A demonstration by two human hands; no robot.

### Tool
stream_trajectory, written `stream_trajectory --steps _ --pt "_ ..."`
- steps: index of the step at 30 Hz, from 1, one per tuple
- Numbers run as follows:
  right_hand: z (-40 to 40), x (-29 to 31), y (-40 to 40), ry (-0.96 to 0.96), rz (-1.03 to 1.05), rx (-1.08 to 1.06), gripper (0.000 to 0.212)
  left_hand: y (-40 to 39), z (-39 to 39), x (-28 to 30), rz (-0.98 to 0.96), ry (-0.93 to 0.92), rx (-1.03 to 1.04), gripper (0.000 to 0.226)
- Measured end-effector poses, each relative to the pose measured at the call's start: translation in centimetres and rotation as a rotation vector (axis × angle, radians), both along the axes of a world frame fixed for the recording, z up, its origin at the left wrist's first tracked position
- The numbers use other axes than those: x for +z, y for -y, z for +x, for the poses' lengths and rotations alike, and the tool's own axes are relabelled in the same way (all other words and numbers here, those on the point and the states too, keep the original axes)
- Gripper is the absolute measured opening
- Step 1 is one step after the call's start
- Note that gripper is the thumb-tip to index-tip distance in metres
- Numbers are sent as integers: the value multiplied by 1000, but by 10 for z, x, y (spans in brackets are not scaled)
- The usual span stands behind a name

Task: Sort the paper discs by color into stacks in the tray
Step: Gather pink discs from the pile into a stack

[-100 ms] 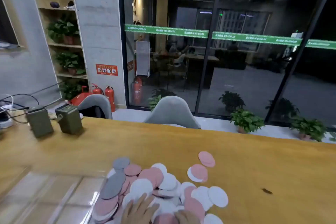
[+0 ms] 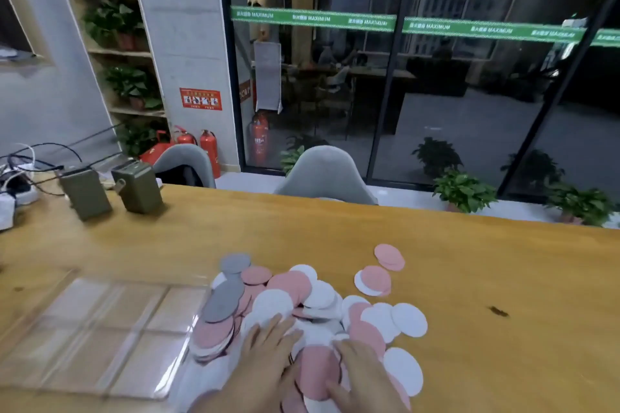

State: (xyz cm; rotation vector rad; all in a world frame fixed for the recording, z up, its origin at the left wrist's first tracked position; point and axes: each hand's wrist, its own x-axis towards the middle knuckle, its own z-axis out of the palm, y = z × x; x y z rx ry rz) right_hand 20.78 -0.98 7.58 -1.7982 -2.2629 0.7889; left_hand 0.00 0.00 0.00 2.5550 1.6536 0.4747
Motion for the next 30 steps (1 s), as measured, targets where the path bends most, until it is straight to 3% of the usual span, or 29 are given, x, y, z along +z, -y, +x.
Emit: stream_trajectory --steps 1,3,5,8,12,14,16,19,24,28,30 --pt "0 5 1 20 59 50 86 5 1 25 -92 -3 -5 44" --pt "2 -4 3 9 120 38 75 7 -2 54 -64 17 73 42" --pt "-5 -16 10 -30 95 9 69 8 -1 49 -147 -76 126 48" --pt "-9 -20 10 -44 116 -13 61 9 -1 40 -207 51 49 76" --pt "-10 -27 13 -34 200 -47 53 9 -1 36 -114 76 46 59" --pt "-11 -26 14 -53 283 -63 44 13 3 40 -143 100 35 73" --pt "-14 -23 14 -125 315 -85 28 14 5 41 -166 127 34 82" --pt "-22 -12 14 -336 248 -95 9 12 6 39 -98 235 -7 69" --pt "-33 -5 14 -665 257 -159 21 10 1 52 -84 762 -46 21" --pt "-33 -18 9 -635 401 -149 29 20 -4 60 -107 1276 136 27" --pt "-32 -25 9 -578 472 -109 22 24 -7 56 -82 1439 231 31"
